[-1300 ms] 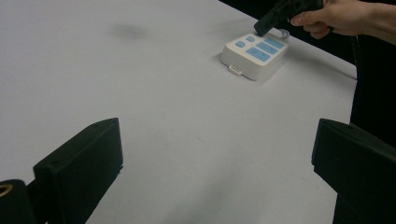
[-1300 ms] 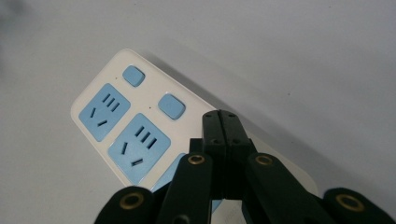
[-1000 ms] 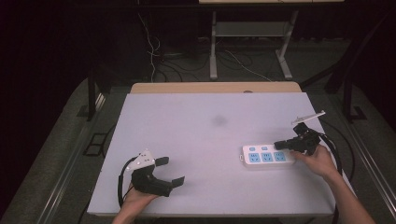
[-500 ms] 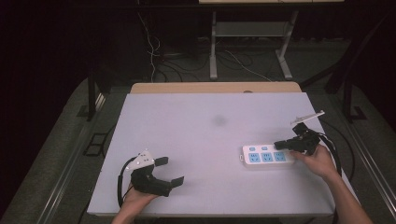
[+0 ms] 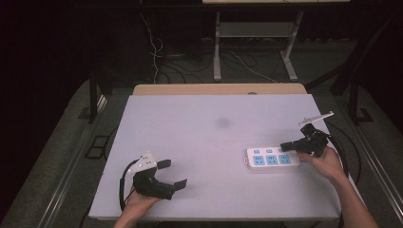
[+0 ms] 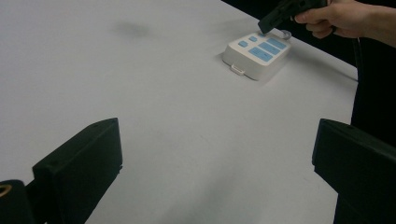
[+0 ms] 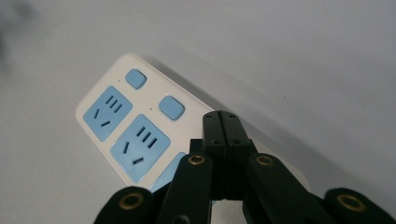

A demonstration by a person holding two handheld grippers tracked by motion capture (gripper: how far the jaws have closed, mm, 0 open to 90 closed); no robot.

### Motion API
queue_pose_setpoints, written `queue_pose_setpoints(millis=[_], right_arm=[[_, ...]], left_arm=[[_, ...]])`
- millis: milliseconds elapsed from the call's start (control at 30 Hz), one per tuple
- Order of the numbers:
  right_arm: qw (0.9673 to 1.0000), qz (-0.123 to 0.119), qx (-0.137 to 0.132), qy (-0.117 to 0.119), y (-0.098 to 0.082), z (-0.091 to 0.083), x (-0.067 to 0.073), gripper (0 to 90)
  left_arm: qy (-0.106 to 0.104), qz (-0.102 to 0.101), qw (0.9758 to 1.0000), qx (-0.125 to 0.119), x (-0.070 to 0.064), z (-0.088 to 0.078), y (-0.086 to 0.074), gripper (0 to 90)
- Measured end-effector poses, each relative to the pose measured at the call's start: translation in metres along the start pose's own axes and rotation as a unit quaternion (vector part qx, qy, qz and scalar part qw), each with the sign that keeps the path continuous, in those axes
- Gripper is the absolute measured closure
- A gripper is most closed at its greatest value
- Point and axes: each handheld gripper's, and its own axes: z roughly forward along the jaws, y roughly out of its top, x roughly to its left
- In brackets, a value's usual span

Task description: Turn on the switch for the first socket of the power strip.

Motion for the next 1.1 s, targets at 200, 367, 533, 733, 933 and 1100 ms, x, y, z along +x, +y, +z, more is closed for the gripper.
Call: queue_pose_setpoints(millis=[200,367,533,733,933,1100], right_arm=[[1.0000,0.002,-0.006,-0.005,0.000,-0.005,0.002,89.6],[0.9998,0.004,-0.015,-0.012,-0.001,-0.012,0.007,89.5],[0.9996,0.009,-0.025,-0.014,-0.003,-0.019,0.011,88.2],[0.9990,0.017,-0.040,-0.015,-0.005,-0.030,0.020,86.0],[0.9982,0.020,-0.054,-0.014,-0.008,-0.039,0.029,79.3],[0.9967,0.016,-0.073,-0.032,-0.011,-0.046,0.041,70.3]], left_arm=[[0.001,-0.001,1.0000,-0.001,0.000,0.000,0.000,0.2],[0.002,-0.003,1.0000,-0.002,0.000,0.000,-0.001,0.2],[0.001,-0.004,1.0000,-0.004,0.000,-0.001,0.000,0.2],[-0.001,-0.004,1.0000,-0.004,-0.001,0.000,0.000,0.2],[-0.001,-0.003,1.0000,-0.005,-0.002,0.000,0.000,0.2],[-0.001,-0.001,1.0000,-0.005,-0.003,-0.001,0.000,0.2]])
